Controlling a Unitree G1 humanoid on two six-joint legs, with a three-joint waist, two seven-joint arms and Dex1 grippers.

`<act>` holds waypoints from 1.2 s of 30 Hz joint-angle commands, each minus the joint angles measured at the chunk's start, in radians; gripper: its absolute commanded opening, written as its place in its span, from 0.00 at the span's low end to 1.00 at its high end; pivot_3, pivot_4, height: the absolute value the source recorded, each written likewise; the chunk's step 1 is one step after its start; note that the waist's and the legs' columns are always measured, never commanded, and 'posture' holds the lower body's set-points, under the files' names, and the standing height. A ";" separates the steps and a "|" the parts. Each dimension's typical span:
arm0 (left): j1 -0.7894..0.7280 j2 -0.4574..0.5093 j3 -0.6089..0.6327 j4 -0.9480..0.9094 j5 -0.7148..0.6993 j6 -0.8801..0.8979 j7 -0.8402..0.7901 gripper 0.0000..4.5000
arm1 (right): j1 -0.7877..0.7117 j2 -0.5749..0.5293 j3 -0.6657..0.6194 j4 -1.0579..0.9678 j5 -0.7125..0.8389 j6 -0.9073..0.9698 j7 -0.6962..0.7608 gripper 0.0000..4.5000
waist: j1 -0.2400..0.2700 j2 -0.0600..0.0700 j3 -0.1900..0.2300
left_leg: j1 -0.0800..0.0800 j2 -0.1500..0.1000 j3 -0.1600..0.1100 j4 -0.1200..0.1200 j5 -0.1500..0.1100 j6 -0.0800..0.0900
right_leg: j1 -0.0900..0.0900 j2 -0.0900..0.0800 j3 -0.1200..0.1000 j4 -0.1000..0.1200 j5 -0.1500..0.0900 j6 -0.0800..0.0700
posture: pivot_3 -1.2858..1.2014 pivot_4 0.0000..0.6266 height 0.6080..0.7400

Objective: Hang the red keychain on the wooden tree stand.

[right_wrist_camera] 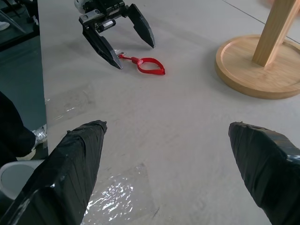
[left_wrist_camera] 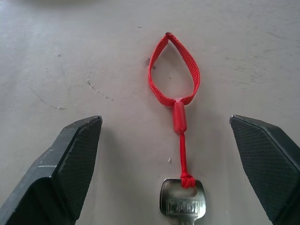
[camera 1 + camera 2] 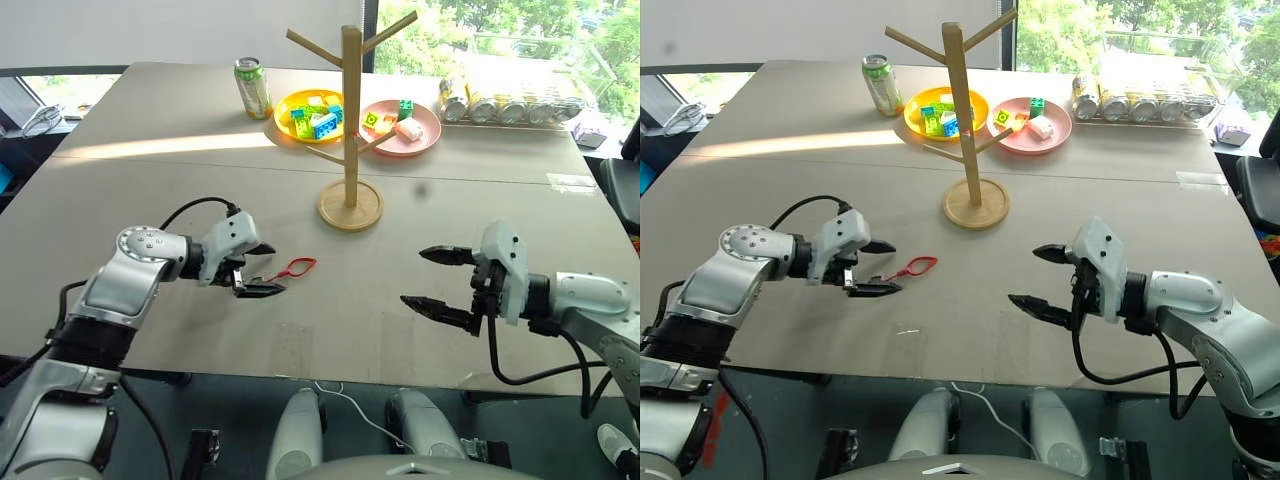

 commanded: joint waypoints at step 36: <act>-0.127 -0.125 0.327 -0.494 -0.326 0.356 0.286 0.01 | -0.242 0.084 -0.105 -0.031 0.099 -0.016 -0.246 1.00 | -0.001 0.000 0.000 | 0.000 0.000 -0.001 0.002 0.000 0.000 | 0.001 0.000 -0.001 0.001 0.000 0.000 | 0.52 0.24 1.00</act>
